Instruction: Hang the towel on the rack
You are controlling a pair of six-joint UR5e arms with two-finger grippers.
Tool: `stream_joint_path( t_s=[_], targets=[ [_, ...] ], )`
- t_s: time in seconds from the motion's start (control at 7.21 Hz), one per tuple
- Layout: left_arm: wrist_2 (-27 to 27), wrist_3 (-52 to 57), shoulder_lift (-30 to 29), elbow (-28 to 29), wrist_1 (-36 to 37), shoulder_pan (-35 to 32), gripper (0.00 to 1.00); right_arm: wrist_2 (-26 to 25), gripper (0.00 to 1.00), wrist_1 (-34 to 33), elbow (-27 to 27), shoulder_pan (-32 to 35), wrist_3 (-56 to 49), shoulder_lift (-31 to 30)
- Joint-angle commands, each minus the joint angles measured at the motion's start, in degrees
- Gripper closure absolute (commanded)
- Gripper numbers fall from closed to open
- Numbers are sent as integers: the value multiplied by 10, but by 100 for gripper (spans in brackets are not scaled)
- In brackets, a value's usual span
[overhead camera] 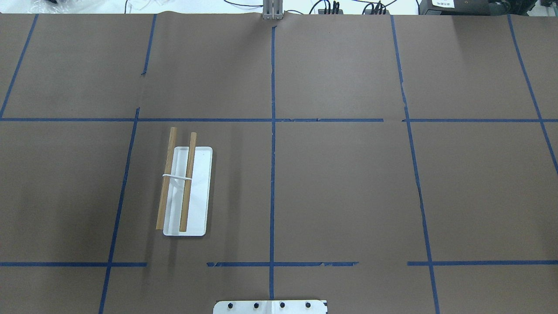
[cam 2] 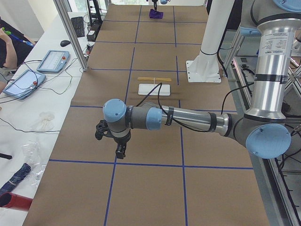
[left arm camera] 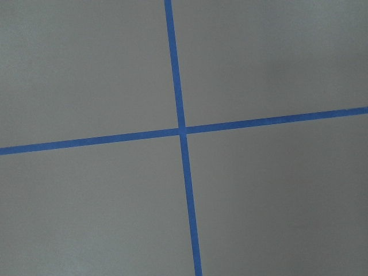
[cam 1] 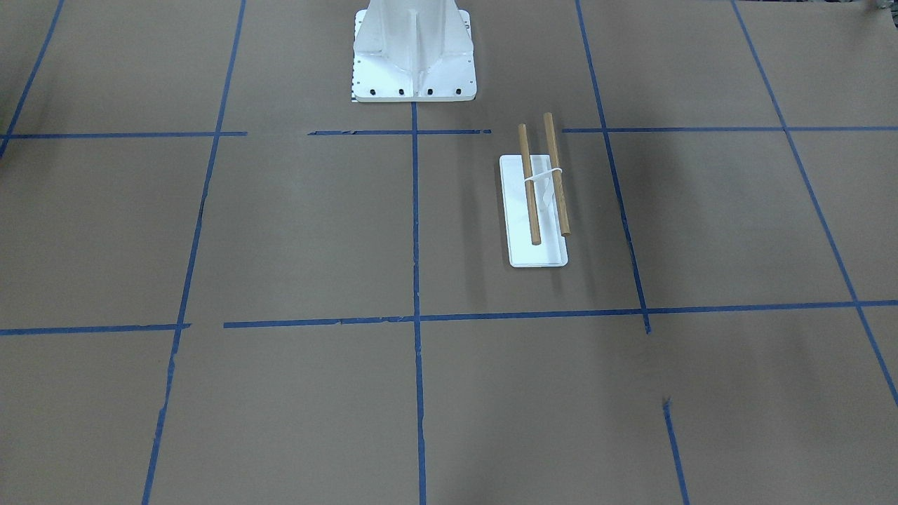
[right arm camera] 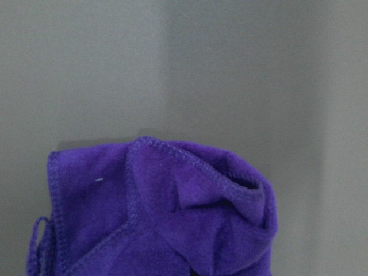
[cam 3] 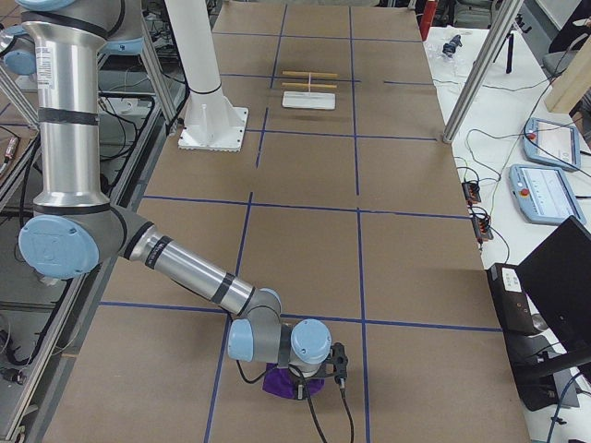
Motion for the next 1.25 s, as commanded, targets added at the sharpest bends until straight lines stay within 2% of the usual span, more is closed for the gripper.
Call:
stream_joint_path(
  t_s=[0.0, 0.42, 0.55, 0.69, 0.83, 0.97, 1.11],
  targets=[
    [0, 0, -1, -2, 0, 0, 0, 6, 100, 0, 34, 2, 2, 3],
    [0, 0, -2, -4, 0, 0, 0, 20, 100, -8, 179, 71, 3, 13],
    [0, 1, -2, -5, 0, 0, 0, 24, 100, -29, 223, 71, 55, 25],
    [0, 1, -4, -17, -1, 0, 0, 49, 100, -65, 273, 70, 173, 50],
    [1, 1, -8, -37, -1, 1, 0, 83, 100, -60, 282, 68, 266, 67],
    [2, 1, -13, -46, -46, 1, 0, 117, 100, -58, 287, 62, 317, 95],
    [3, -27, -13, -41, -110, 2, 0, 129, 100, -58, 315, 34, 371, 111]
  ],
)
